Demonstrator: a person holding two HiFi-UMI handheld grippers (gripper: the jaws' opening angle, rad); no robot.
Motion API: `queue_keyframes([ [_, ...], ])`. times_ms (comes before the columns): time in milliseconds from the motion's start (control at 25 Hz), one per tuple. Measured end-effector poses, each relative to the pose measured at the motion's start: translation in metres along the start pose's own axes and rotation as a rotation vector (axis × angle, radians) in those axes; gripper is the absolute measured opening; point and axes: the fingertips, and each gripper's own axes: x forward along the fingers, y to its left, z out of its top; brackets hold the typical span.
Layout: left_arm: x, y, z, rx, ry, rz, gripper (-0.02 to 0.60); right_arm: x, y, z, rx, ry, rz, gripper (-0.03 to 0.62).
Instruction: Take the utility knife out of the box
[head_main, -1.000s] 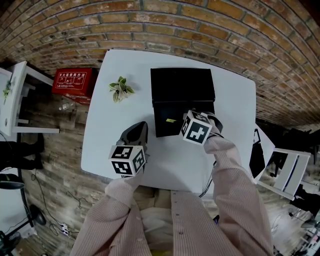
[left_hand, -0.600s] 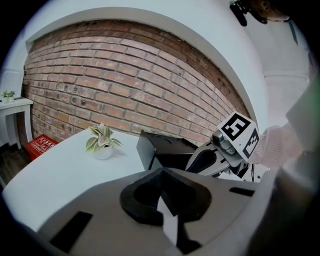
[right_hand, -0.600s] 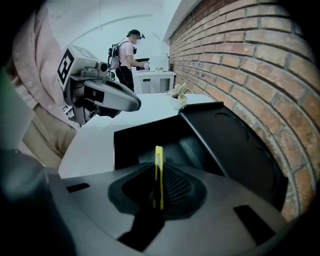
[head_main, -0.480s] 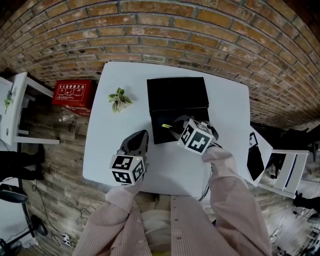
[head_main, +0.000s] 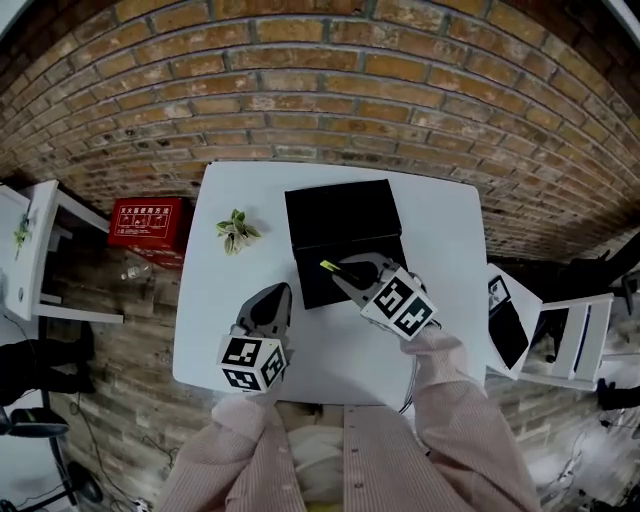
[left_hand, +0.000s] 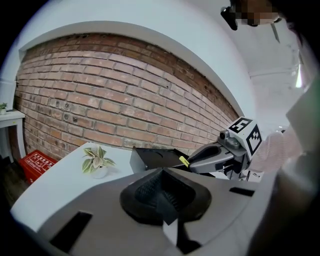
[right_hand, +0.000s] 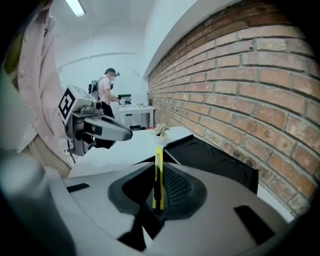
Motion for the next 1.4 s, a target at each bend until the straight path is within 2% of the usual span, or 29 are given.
queue_keyframes([
  [320, -0.015, -0.002, 0.023, 0.026, -0.063, 0.008, -0.008, -0.035, 0.002, 0.025, 0.196, -0.226, -0.095, 0.054],
  [760, -0.041, -0.004, 0.062, 0.098, -0.142, 0.03, -0.008, -0.096, -0.004, 0.052, 0.386, -0.52, -0.216, 0.054],
  [1040, -0.056, -0.008, 0.083, 0.136, -0.177, 0.03, -0.008, -0.147, -0.011, 0.067, 0.445, -0.676, -0.271, 0.054],
  [1400, -0.075, -0.017, 0.115, 0.172, -0.24, 0.018, -0.008, -0.197, -0.016, 0.08, 0.412, -0.761, -0.384, 0.054],
])
